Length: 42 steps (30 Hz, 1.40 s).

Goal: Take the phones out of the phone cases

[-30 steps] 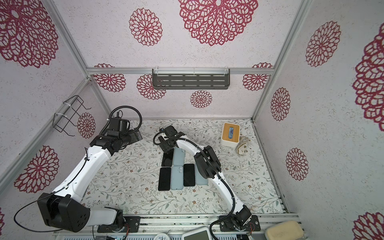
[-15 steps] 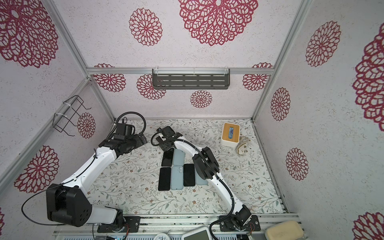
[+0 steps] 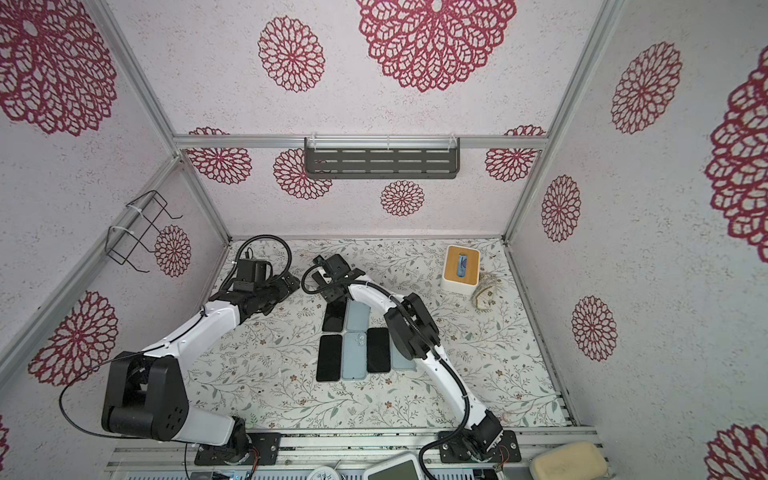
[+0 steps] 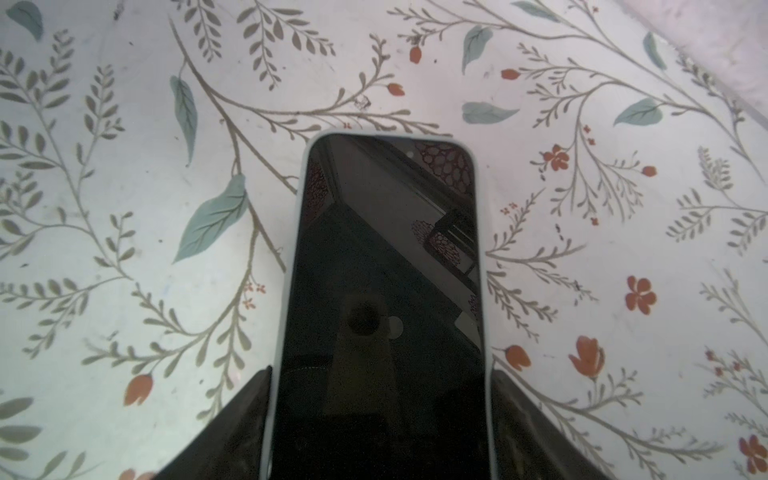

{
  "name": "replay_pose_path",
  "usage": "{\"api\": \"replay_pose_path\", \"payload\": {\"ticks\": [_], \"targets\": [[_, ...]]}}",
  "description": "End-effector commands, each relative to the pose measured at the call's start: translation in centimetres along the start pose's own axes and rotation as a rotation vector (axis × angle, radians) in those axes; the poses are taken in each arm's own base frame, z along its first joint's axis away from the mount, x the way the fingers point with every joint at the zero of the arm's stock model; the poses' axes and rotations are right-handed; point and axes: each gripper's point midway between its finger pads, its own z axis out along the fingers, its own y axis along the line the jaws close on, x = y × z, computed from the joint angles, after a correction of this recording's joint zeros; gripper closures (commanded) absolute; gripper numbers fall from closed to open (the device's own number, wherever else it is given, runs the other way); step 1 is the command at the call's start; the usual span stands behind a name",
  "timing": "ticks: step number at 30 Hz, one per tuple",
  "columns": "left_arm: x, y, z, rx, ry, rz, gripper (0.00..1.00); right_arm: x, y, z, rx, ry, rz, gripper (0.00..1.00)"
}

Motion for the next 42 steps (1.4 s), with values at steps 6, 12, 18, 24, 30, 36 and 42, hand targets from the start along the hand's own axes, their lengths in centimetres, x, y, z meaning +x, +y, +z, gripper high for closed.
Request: {"api": "replay_pose_path", "payload": {"ticks": [6,12,18,24,30,36,42], "targets": [[-0.3,-2.8,2.0,0.257,-0.012,-0.185,0.03,-3.6,-0.9,-3.9,0.027,-0.094,0.012,0.48],[-0.1,-3.5,3.0,0.35,-0.011,-0.26,0.03,-3.9,-1.1,-4.9,0.035,-0.117,0.024,0.51],[0.2,-2.9,3.9,0.344,-0.001,-0.309,0.03,-4.7,-1.0,-6.6,0.022,-0.159,0.027,0.54],[0.2,-2.8,4.5,0.354,0.005,-0.339,0.03,-4.9,-0.9,-7.4,0.011,-0.174,0.034,0.54],[0.4,-2.9,4.9,0.363,0.02,-0.351,0.03,-5.9,-0.5,-9.0,-0.022,-0.218,0.039,0.54],[0.7,-3.0,5.9,0.38,0.047,-0.375,0.03,-6.0,0.6,-10.4,-0.092,-0.247,0.039,0.54],[1.3,-3.1,7.2,0.401,0.084,-0.403,0.03,-6.3,2.3,-12.3,-0.193,-0.281,0.037,0.56]]}}
